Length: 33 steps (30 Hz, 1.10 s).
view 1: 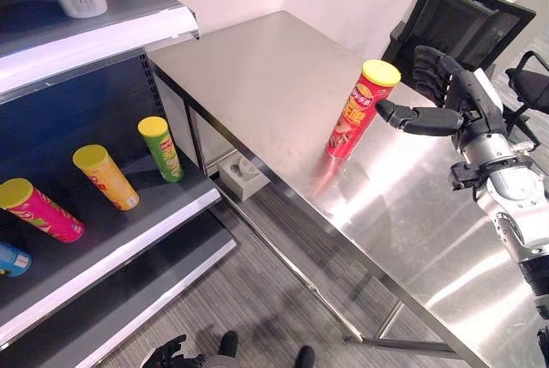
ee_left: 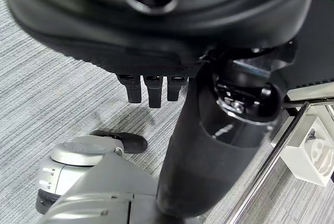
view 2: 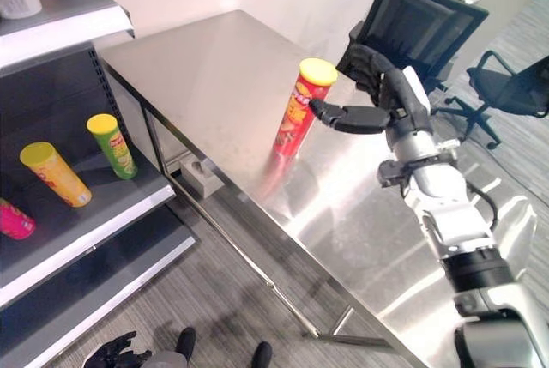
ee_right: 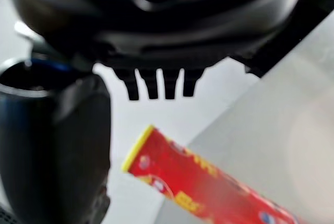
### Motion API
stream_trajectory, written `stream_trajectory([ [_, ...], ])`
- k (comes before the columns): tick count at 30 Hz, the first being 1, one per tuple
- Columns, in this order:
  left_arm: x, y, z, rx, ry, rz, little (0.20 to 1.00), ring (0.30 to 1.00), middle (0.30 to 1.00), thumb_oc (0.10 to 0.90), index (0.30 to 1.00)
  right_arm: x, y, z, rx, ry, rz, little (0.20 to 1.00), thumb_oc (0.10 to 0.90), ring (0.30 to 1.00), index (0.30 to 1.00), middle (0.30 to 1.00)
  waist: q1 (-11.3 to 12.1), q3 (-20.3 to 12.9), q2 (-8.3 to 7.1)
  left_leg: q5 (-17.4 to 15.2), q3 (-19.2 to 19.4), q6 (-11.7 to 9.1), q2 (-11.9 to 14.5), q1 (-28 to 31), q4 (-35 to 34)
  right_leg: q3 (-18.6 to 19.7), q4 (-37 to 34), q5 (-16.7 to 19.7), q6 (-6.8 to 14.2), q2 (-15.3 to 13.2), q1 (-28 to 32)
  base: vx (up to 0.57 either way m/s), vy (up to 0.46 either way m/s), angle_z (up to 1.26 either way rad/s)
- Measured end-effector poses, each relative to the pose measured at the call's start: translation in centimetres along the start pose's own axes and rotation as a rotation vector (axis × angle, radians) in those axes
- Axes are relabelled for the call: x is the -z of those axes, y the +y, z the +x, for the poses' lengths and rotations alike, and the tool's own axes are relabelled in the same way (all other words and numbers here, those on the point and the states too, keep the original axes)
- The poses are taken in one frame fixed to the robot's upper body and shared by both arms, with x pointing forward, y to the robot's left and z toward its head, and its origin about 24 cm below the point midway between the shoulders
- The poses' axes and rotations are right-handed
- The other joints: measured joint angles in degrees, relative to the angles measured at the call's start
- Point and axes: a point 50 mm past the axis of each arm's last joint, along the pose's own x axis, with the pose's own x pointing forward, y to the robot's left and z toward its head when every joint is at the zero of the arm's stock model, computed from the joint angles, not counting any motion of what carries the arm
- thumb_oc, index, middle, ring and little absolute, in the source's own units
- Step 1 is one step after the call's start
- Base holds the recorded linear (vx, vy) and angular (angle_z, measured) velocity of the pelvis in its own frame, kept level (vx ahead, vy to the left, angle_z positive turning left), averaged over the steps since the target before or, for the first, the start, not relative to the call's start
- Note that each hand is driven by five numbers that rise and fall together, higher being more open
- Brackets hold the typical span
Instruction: Put the goods on the table back onto the shelves and tidy them up.
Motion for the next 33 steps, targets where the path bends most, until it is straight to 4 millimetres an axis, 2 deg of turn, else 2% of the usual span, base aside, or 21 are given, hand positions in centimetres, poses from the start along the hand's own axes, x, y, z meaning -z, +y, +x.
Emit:
stream_trajectory([
  [4,0.0,0.0,0.0,0.001,0.001,0.001,0.9,0.9,0.9,0.8,0.9,0.7,-0.4,0.8,0.023,0.043,-0.009,0.9,0.8,0.9,0.9,0.9,0.3,0.0,-0.01,0.1,0.0,-0.1,0.0,0.1,0.0,0.1,0.0,0.0,-0.1,0.0,0.1,0.0,0.0,0.0],
  [8,-0.2,0.0,0.1,0.002,-0.004,0.003,0.9,0.9,0.9,0.8,0.9,1.3,0.4,2.0,-0.014,0.101,-0.036,0.9,0.8,0.9,0.9,0.9,0.4,0.0,-0.01,0.1,0.0,-0.1,0.1,0.1,0.0,0.0,0.0,0.0,-0.1,0.1,0.0,0.0,0.0,0.0],
  [9,-0.3,0.0,0.1,0.006,-0.004,0.02,0.9,0.9,0.9,0.8,0.9,1.3,1.0,3.0,-0.048,0.13,-0.044,0.9,0.8,0.9,0.9,0.9,0.4,0.0,-0.01,0.1,0.1,-0.1,0.1,0.1,0.0,0.1,0.0,0.0,-0.1,0.1,0.0,0.0,0.0,0.0],
  [19,-0.6,0.0,0.3,0.011,-0.006,0.028,0.9,0.9,0.9,0.8,0.9,0.8,0.9,4.2,-0.067,0.145,-0.021,0.9,0.8,0.9,0.9,0.9,1.2,0.0,-0.11,0.1,-0.7,-0.2,0.1,-0.4,0.0,-0.7,0.0,-0.1,-0.1,0.4,0.0,0.0,-0.001,0.03],
  [22,-0.6,0.3,0.3,0.005,-0.001,0.037,0.9,0.9,0.9,0.8,0.9,1.6,-0.6,4.8,-0.005,0.222,-0.048,0.9,0.8,0.9,0.9,0.9,1.5,0.0,-0.91,0.2,-1.0,-0.3,0.3,-0.7,0.0,-0.9,0.0,-0.1,-0.1,0.6,-0.1,0.0,0.0,0.04],
  [25,-1.3,0.5,0.6,-0.001,-0.012,0.047,0.9,0.9,0.9,0.8,0.9,1.0,0.2,6.2,-0.043,0.242,-0.079,0.9,0.8,0.9,0.9,0.9,2.2,0.0,-1.9,0.3,-1.2,-0.4,0.4,-1.0,0.0,-1.2,0.0,-0.1,-0.2,0.7,-0.3,0.0,0.0,0.0],
  [27,-1.4,1.1,0.6,-0.015,-0.013,0.054,0.9,0.9,0.9,0.8,0.9,0.6,1.9,6.6,-0.088,0.223,-0.05,0.9,0.8,0.9,0.9,0.9,2.4,0.1,-3.32,0.3,-1.3,-0.5,0.6,-1.3,0.0,-1.4,0.0,-0.2,-0.3,0.7,-0.6,0.01,-0.011,0.04],
  [30,-1.4,1.1,0.5,-0.014,-0.013,0.054,0.9,0.9,0.9,0.8,0.9,0.6,2.0,6.7,-0.095,0.222,-0.024,0.9,0.8,0.9,0.9,0.9,3.8,0.1,-3.53,0.4,-1.4,-0.5,0.5,-1.5,0.0,-1.5,0.0,-0.2,-0.3,0.7,-0.8,0.0,-0.001,0.02],
  [33,-1.3,1.1,0.5,-0.014,-0.009,0.054,0.9,0.9,0.9,0.8,0.9,0.7,1.8,6.7,-0.092,0.227,-0.02,0.9,0.8,0.9,0.9,0.9,3.7,0.1,-3.53,0.4,-1.4,-0.5,0.5,-1.5,0.0,-1.8,0.0,-0.2,-0.3,0.7,-0.8,0.0,0.0,0.0],
])
